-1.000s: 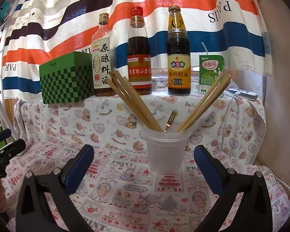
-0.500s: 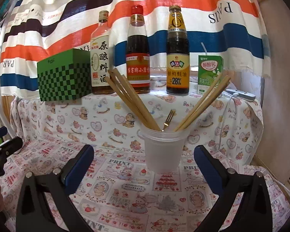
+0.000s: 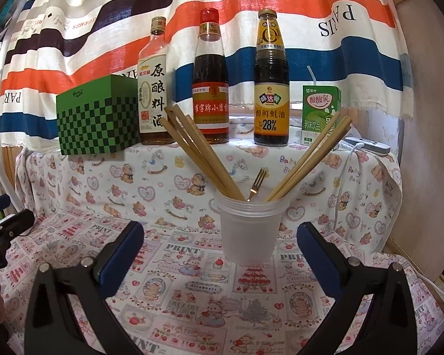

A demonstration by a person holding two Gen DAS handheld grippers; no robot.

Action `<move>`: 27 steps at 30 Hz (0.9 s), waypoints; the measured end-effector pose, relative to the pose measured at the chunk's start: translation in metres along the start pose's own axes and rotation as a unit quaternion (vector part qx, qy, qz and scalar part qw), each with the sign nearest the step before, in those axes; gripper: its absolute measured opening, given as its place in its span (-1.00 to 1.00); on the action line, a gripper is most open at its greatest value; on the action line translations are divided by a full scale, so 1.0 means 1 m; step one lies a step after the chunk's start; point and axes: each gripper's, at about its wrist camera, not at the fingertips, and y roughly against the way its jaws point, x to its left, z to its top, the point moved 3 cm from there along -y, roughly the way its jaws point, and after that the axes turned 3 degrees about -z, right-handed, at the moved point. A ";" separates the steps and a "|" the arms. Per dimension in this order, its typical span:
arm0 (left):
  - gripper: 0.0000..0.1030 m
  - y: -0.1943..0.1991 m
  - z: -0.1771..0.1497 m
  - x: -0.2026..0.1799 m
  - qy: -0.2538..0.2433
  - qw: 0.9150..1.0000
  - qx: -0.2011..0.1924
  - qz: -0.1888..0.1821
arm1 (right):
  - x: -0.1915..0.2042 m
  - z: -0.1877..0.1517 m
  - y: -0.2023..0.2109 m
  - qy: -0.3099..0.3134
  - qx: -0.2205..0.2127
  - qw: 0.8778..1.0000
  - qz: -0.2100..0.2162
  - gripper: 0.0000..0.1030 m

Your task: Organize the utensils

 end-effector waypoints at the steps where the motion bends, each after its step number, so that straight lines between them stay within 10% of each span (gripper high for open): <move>1: 0.99 0.000 0.000 0.000 0.000 1.000 -0.001 0.001 | 0.000 0.000 0.000 0.000 0.000 1.000 0.000 1.00; 27: 0.99 0.000 0.000 0.004 0.002 1.000 0.002 0.002 | 0.001 0.000 0.000 0.000 0.002 1.000 -0.001 1.00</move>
